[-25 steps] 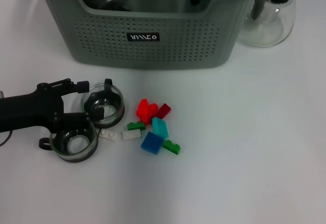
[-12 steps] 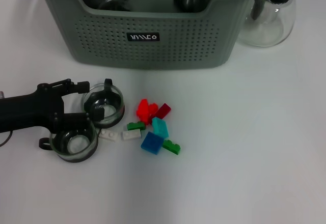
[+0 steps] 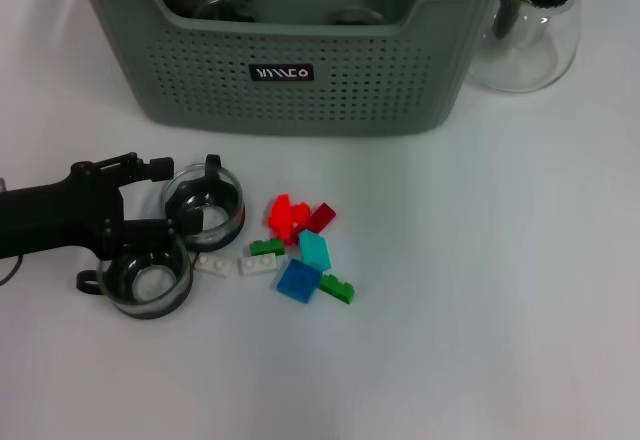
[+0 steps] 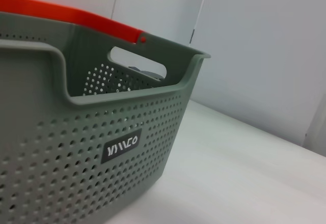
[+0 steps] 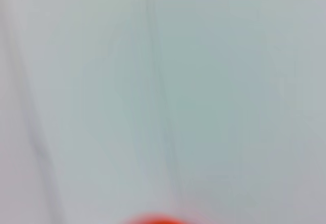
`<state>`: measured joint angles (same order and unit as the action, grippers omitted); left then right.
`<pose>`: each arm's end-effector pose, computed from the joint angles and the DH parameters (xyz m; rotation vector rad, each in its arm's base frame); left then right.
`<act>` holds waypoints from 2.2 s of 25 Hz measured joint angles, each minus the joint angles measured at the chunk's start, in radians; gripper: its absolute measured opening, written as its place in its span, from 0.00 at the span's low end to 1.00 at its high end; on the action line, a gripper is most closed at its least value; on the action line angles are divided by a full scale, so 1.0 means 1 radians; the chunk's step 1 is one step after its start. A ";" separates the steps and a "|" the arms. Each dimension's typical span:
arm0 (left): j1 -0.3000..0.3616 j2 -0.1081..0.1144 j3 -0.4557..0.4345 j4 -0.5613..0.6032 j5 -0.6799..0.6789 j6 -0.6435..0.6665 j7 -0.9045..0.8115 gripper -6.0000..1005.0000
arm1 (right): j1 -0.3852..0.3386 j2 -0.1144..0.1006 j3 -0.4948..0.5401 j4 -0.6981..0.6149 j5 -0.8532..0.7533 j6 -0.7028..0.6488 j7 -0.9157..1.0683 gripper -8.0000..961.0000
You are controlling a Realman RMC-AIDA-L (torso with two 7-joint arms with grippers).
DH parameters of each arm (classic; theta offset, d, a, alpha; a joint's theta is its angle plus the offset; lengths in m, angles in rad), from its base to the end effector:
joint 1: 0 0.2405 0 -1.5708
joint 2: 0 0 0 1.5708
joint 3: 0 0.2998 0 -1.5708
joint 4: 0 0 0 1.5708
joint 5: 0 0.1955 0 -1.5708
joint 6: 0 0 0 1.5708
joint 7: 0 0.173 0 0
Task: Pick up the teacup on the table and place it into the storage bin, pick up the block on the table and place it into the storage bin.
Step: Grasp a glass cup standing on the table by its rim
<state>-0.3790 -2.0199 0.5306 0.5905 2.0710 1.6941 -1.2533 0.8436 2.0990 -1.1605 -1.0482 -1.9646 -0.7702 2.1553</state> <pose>-0.3362 0.2893 -0.0188 -2.6550 -0.7177 -0.7287 0.0794 0.5063 -0.0118 -2.2926 0.5829 0.6969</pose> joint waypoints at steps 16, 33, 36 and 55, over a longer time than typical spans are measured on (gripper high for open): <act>-0.036 0.009 0.019 0.015 0.004 0.004 -0.066 0.89 | -0.537 -0.047 0.252 -0.064 0.247 -0.939 -0.533 0.46; -0.016 -0.145 0.478 1.021 0.501 0.337 -0.830 0.89 | -0.414 -0.024 0.333 -0.034 -0.250 -0.953 -0.484 0.45; 0.049 -0.155 0.651 1.093 0.488 0.283 -0.842 0.89 | -0.407 -0.028 0.333 -0.013 -0.261 -0.949 -0.484 0.45; 0.072 -0.150 0.874 0.894 0.608 -0.037 -0.960 0.76 | -0.384 -0.039 0.345 0.047 -0.294 -0.923 -0.492 0.45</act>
<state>-0.3074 -2.1698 1.4050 1.4848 2.6786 1.6574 -2.2132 0.4595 2.0603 -0.8160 -1.0008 -2.2582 -1.6937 1.6628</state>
